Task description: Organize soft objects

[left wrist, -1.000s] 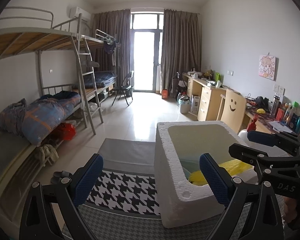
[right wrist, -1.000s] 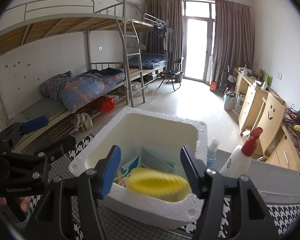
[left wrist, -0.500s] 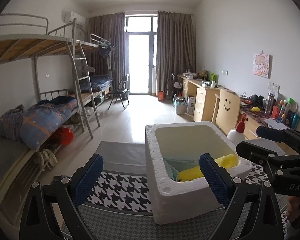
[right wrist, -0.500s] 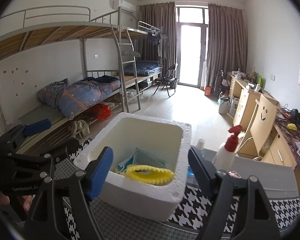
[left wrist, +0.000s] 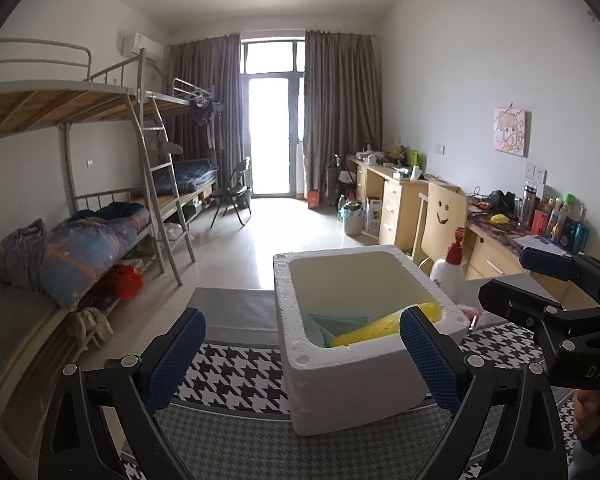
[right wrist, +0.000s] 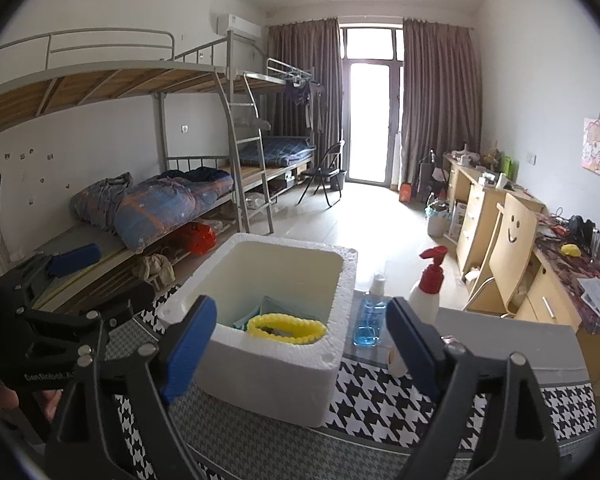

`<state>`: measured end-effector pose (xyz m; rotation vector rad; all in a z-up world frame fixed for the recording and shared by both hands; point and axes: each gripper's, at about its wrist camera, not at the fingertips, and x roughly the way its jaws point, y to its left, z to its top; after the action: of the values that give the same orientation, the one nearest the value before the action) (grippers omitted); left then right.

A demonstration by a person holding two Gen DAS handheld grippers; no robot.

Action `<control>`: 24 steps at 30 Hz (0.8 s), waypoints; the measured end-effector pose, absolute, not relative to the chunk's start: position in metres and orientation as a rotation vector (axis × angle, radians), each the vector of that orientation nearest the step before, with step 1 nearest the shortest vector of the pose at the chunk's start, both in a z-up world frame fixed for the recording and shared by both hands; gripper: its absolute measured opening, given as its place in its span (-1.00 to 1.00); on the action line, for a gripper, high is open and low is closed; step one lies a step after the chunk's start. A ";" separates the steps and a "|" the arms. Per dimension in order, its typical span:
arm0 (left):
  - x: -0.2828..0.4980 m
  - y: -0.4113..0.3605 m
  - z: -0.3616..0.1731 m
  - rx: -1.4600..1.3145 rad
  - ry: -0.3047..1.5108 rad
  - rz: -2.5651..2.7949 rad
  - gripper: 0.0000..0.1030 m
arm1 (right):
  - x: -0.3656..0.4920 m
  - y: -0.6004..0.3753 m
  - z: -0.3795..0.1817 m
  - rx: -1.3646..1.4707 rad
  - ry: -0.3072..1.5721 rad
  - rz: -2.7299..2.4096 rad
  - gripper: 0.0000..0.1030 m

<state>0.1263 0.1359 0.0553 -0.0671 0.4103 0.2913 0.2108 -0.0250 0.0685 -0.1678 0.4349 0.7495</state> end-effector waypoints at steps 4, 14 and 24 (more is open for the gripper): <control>0.120 0.131 0.057 -0.056 0.406 0.284 0.92 | 0.204 -0.034 0.071 -0.159 0.413 0.743 0.80; 0.108 0.121 0.057 -0.052 0.393 0.272 0.93 | 0.194 -0.049 0.073 -0.127 0.396 0.733 0.83; 0.098 0.116 0.050 -0.047 0.380 0.272 0.98 | 0.169 -0.063 0.065 -0.116 0.371 0.732 0.83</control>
<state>0.0976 0.1155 0.0500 -0.0474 0.3804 0.2718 0.1693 -0.0635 0.0653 -0.1159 0.3715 0.7322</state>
